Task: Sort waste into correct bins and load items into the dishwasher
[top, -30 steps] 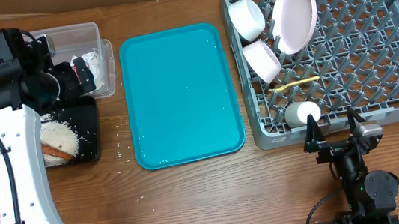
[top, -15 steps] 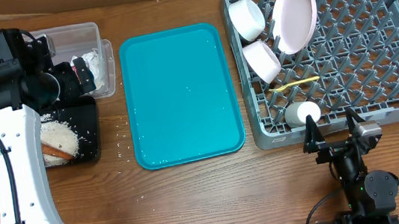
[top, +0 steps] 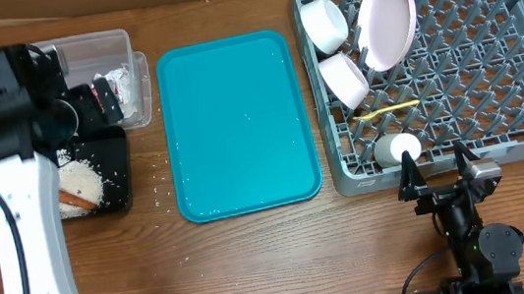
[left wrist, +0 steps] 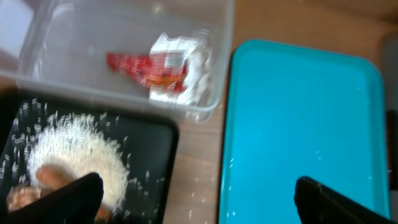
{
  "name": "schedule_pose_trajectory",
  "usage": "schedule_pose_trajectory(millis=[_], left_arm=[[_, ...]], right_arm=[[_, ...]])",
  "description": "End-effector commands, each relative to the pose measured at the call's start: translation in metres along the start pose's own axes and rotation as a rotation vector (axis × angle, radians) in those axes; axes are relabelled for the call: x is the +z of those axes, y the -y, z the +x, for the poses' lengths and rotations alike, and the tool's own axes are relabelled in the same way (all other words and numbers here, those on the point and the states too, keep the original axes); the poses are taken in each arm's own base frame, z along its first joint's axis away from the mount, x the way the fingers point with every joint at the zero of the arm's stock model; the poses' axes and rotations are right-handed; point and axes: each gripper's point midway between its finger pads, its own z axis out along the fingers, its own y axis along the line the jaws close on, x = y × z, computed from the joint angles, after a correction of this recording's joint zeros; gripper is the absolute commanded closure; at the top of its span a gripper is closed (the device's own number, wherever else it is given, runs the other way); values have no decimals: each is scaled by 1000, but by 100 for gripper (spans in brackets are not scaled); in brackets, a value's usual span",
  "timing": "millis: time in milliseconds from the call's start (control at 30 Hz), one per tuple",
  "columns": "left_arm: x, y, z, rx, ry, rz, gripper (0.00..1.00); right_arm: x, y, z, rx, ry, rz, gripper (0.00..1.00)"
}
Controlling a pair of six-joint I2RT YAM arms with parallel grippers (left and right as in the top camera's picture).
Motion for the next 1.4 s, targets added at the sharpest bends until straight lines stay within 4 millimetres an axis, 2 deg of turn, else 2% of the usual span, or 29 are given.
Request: schedule_pose_trajectory(millis=[0, 100, 333, 467, 600, 800, 967, 1367], left_arm=[[-28, 30, 4, 109, 209, 97, 0], [-31, 35, 26, 136, 332, 128, 0], [-28, 23, 109, 164, 593, 150, 0], [-23, 18, 141, 171, 701, 161, 0], [-17, 14, 165, 168, 769, 170, 0], [-5, 11, 184, 163, 719, 163, 0], [-18, 14, 176, 171, 787, 173, 0], [-17, 13, 177, 170, 779, 170, 0]], right_arm=[[0, 2, 1, -2, 5, 4, 0], [0, 2, 1, -2, 5, 4, 0], [0, 2, 1, -2, 5, 4, 0], [0, 2, 1, -2, 5, 4, 0], [0, 2, 1, -2, 5, 4, 0], [0, 2, 1, -2, 5, 4, 0], [0, 2, 1, -2, 5, 4, 0], [0, 2, 1, -2, 5, 4, 0]])
